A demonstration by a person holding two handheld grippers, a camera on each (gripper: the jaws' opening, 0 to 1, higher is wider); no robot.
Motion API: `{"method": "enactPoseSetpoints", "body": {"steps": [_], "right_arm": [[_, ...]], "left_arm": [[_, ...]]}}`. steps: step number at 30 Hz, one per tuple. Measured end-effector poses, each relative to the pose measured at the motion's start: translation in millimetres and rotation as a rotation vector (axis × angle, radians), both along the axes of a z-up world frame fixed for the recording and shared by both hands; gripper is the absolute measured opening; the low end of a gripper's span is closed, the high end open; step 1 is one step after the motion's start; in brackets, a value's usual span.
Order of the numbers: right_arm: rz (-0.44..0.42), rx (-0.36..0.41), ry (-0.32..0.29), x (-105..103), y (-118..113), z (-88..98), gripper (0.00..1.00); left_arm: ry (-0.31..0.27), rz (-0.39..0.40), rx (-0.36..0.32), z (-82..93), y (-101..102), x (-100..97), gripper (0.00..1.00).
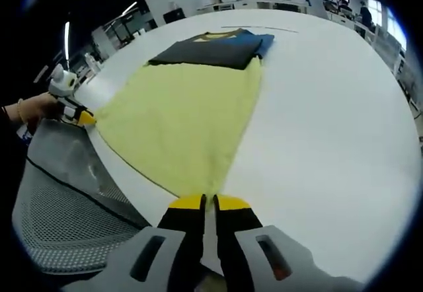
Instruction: Fold the garment on the visible template until the final outline fits inside the template.
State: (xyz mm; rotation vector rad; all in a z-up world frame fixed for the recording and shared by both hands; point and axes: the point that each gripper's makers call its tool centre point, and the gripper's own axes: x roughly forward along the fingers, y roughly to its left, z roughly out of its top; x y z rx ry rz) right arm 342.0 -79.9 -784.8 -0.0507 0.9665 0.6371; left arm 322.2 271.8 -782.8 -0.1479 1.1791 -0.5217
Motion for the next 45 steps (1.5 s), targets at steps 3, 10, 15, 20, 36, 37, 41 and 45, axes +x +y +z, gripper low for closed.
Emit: {"method": "enactPoseSetpoints", "body": {"steps": [3,10,15,20,36,37,41,45], "right_arm": [[0.009,-0.007,-0.010,0,0,0.0,0.05],[0.016,-0.016,-0.021,1,1,0.6,0.03],[0.013,-0.015,-0.025,0,1,2.1,0.03],[0.011,-0.005,-0.037,0,0,8.2,0.02],[-0.025,0.057,-0.091,-14,0,33.0,0.02],[-0.025,0.058,-0.094,-16,0,35.3,0.02],[-0.024,0.064,-0.101,-24,0,41.4,0.02],[-0.022,0.071,-0.105,-31,1,47.0,0.02]], "left_arm": [[-0.002,-0.001,-0.004,1.2,-1,-0.2,0.02],[-0.006,-0.003,-0.003,1.2,0,0.9,0.01],[-0.004,-0.004,-0.013,3.8,0,0.2,0.01],[-0.008,0.001,-0.030,10.1,0,-1.4,0.01],[-0.029,-0.004,-0.053,32.2,3,-14.1,0.01],[-0.030,-0.004,-0.056,34.3,3,-16.0,0.01],[-0.031,-0.012,-0.063,41.0,4,-22.7,0.01],[-0.034,-0.021,-0.066,49.4,4,-29.5,0.01]]}}
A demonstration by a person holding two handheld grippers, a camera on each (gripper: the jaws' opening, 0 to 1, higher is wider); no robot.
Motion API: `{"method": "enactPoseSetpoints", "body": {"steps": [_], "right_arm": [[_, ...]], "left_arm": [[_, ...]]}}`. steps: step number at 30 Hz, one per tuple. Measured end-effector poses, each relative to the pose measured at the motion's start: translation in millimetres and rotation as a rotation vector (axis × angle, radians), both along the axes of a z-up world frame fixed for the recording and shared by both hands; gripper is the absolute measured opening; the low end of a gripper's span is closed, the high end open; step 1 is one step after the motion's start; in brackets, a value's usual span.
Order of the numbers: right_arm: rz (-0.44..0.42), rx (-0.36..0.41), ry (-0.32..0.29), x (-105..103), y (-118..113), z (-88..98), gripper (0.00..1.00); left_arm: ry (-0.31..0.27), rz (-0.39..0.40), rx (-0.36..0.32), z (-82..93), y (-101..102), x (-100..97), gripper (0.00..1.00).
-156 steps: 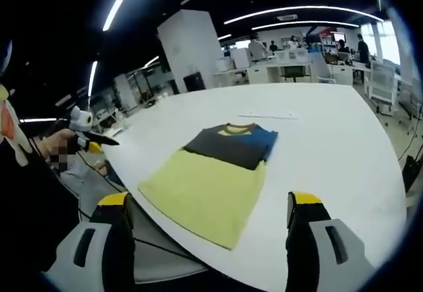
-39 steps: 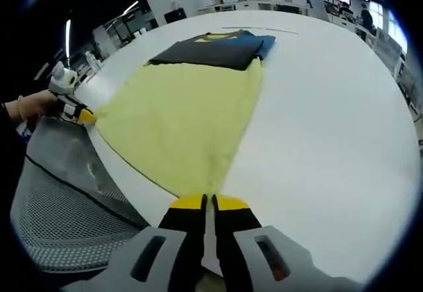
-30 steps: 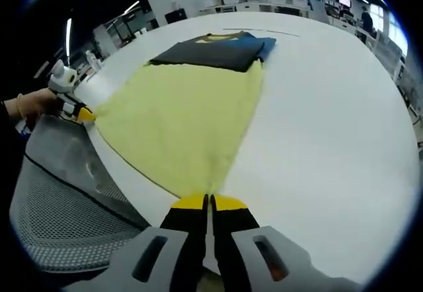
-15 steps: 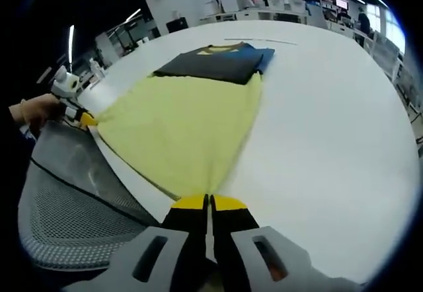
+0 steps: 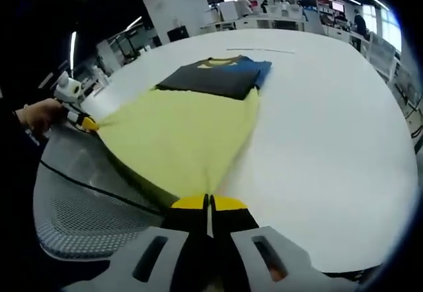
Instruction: Fold the garment on the visible template until the final outline fits inside the template.
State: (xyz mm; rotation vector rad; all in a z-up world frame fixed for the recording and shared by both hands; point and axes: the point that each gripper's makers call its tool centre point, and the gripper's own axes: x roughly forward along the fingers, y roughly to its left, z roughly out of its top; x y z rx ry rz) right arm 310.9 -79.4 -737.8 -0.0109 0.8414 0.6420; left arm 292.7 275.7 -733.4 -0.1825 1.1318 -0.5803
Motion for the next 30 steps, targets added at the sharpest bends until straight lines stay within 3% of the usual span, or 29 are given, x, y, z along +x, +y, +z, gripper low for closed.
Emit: {"method": "enactPoseSetpoints", "body": {"steps": [15,30], "right_arm": [[0.025,-0.002,-0.043,-13,0,24.8,0.02],[0.060,0.014,-0.050,-32,3,38.4,0.02]], "left_arm": [[-0.028,-0.008,-0.036,27.6,-1,-15.6,0.01],[-0.030,-0.021,-0.064,43.1,-3,-33.3,0.01]]}}
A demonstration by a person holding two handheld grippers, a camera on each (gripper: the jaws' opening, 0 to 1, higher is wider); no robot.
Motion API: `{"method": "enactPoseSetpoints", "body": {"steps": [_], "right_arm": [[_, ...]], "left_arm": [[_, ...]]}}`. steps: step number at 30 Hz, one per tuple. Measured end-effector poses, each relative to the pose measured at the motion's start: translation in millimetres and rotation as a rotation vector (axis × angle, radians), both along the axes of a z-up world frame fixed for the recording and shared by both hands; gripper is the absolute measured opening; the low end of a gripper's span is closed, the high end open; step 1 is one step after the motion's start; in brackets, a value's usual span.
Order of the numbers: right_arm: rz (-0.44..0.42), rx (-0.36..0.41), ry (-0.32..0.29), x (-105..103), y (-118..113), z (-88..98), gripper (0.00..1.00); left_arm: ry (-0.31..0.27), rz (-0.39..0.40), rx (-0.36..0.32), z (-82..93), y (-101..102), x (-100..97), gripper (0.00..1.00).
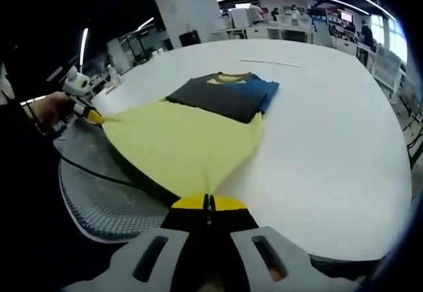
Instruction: Fold the garment on the visible template until the final outline fits inside the template.
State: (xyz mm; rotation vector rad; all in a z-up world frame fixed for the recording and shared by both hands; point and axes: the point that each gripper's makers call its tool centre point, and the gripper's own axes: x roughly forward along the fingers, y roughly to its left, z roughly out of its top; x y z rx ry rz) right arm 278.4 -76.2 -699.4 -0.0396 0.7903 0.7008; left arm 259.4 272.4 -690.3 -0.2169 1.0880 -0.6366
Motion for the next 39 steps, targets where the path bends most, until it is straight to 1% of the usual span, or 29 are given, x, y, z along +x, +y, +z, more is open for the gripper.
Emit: {"method": "enactPoseSetpoints", "body": {"steps": [3,7,16,19,23,25,29,30,36,39], "right_arm": [[0.004,0.003,-0.001,-4,0,2.0,0.02],[0.007,0.009,-0.006,-9,1,6.5,0.02],[0.030,0.014,-0.013,-24,1,17.3,0.02],[0.045,0.018,-0.018,-31,2,23.4,0.02],[0.054,0.030,-0.030,-35,3,33.1,0.01],[0.056,0.036,-0.040,-35,3,38.0,0.01],[0.066,0.041,-0.070,-32,4,48.7,0.01],[0.068,0.046,-0.083,-30,4,53.8,0.01],[0.055,0.049,-0.115,-17,-1,65.5,0.01],[0.051,0.053,-0.132,-10,-2,71.5,0.01]], "left_arm": [[0.007,-0.012,0.004,-0.7,0,-5.9,0.01],[0.006,-0.017,0.002,3.6,-1,-11.5,0.01],[0.000,-0.042,0.007,15.8,0,-25.8,0.01],[-0.005,-0.047,0.008,22.1,1,-30.6,0.01],[-0.016,-0.050,0.008,30.8,2,-31.9,0.01],[-0.022,-0.053,0.009,34.3,3,-31.7,0.00],[-0.044,-0.047,0.008,47.4,2,-28.9,0.00],[-0.048,-0.041,0.004,50.8,2,-27.8,0.00],[-0.077,-0.015,-0.042,70.9,-1,-18.2,0.00],[-0.094,-0.011,-0.051,80.2,-3,-12.3,0.00]]}}
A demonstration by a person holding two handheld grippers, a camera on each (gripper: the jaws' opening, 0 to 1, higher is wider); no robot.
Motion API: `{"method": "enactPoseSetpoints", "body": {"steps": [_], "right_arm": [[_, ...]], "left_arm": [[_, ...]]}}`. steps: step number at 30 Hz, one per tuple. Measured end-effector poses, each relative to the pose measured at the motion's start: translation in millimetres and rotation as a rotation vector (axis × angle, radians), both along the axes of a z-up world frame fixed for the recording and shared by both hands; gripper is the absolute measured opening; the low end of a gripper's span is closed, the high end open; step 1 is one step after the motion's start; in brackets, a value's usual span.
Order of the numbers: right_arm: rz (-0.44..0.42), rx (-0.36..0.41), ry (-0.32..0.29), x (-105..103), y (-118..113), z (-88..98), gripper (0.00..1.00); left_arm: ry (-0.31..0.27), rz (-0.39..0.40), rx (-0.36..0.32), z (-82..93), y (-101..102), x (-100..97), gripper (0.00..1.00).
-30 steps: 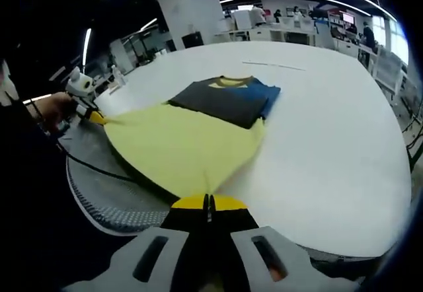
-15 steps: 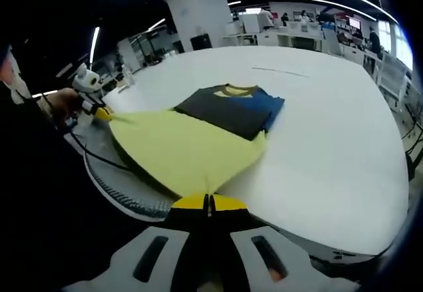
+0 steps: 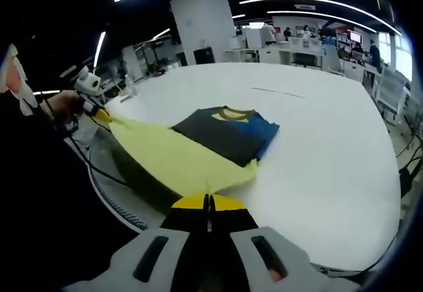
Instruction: Fold the garment on the visible template until the final outline fits inside the template.
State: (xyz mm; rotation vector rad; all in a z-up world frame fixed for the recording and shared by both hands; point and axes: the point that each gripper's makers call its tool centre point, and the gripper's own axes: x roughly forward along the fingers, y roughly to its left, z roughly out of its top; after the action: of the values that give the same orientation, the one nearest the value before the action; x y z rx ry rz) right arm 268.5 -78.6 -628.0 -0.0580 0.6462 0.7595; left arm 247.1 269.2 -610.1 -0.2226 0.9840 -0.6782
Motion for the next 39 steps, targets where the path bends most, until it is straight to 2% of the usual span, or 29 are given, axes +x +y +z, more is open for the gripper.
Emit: {"method": "enactPoseSetpoints", "body": {"steps": [8,15,30,39], "right_arm": [[-0.015,-0.001,-0.068,26,0,13.4,0.01],[-0.028,0.003,-0.110,51,-1,24.9,0.01],[-0.031,-0.006,-0.134,102,-5,29.4,0.01],[-0.022,-0.021,-0.146,129,-5,33.5,0.01]], "left_arm": [[-0.040,0.008,0.004,12.2,-2,21.1,0.00],[-0.069,0.039,-0.027,20.4,0,42.9,0.00],[-0.110,0.062,-0.049,31.3,-2,98.0,0.00],[-0.109,0.062,-0.058,29.1,-4,128.0,0.00]]}}
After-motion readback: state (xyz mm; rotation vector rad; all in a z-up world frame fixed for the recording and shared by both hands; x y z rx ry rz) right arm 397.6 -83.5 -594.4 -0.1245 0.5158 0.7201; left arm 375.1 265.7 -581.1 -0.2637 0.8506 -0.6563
